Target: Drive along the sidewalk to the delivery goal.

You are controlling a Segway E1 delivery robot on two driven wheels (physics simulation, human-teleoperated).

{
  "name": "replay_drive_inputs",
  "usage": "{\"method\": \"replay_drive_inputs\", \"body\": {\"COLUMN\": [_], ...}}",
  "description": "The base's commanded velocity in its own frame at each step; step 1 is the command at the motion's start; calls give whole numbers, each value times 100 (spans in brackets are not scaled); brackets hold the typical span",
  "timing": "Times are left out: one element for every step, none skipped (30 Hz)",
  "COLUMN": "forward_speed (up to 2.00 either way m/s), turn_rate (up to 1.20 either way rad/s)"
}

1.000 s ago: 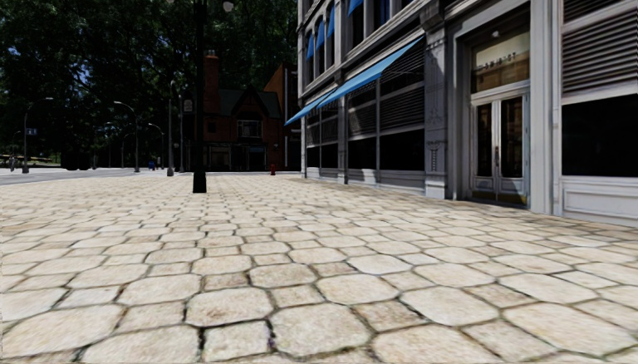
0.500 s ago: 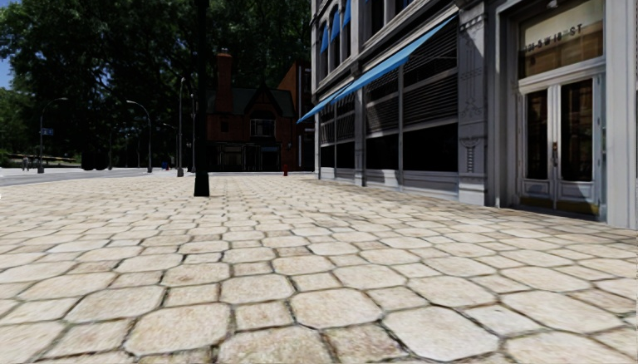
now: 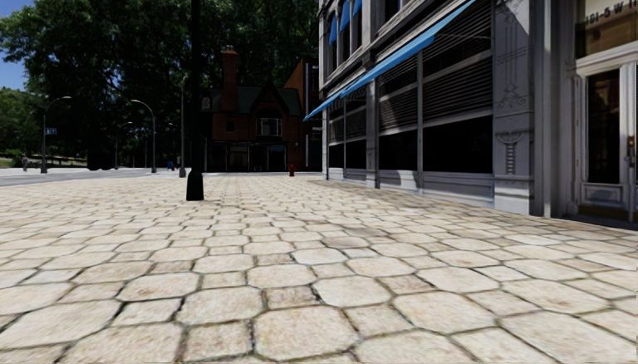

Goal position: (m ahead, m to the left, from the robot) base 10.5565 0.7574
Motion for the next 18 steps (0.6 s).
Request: {"method": "replay_drive_inputs", "body": {"forward_speed": [200,200,200,200,200,200,200,200,200,200,200,200,200,200,200,200,200,200], "turn_rate": [0,0,0,0,0,0,0,0,0,0,0,0,0,0,0,0,0,0]}}
